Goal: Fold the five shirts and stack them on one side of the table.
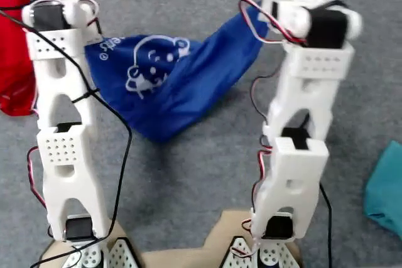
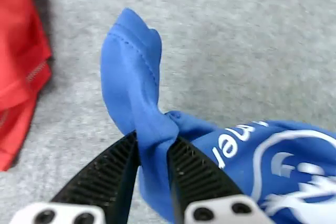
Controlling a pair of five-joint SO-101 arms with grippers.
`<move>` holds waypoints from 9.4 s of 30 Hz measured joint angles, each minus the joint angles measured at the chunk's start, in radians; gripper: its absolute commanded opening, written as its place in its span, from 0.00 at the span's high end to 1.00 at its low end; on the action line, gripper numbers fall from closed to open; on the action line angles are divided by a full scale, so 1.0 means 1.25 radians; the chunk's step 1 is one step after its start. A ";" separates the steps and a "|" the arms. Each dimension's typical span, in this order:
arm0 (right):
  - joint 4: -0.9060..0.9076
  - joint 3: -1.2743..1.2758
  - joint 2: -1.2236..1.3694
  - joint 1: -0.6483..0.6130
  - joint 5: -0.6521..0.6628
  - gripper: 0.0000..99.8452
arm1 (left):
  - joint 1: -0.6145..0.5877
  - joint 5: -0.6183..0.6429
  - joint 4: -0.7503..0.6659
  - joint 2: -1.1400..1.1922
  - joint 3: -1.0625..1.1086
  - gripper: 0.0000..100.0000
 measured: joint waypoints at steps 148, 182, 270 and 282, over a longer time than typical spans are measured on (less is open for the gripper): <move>-0.270 0.535 -0.083 -0.177 0.252 0.69 | -0.054 0.043 -0.052 0.233 -0.178 0.98; -0.104 0.247 0.490 -0.423 -0.027 0.97 | -0.063 -0.112 0.001 0.232 -0.039 0.98; -0.041 1.429 -0.592 -0.017 0.474 0.66 | 0.104 -0.266 -0.037 -0.373 1.016 0.77; -0.160 1.245 -0.378 -0.079 0.329 0.66 | 0.025 -0.212 -0.093 -0.287 0.999 0.77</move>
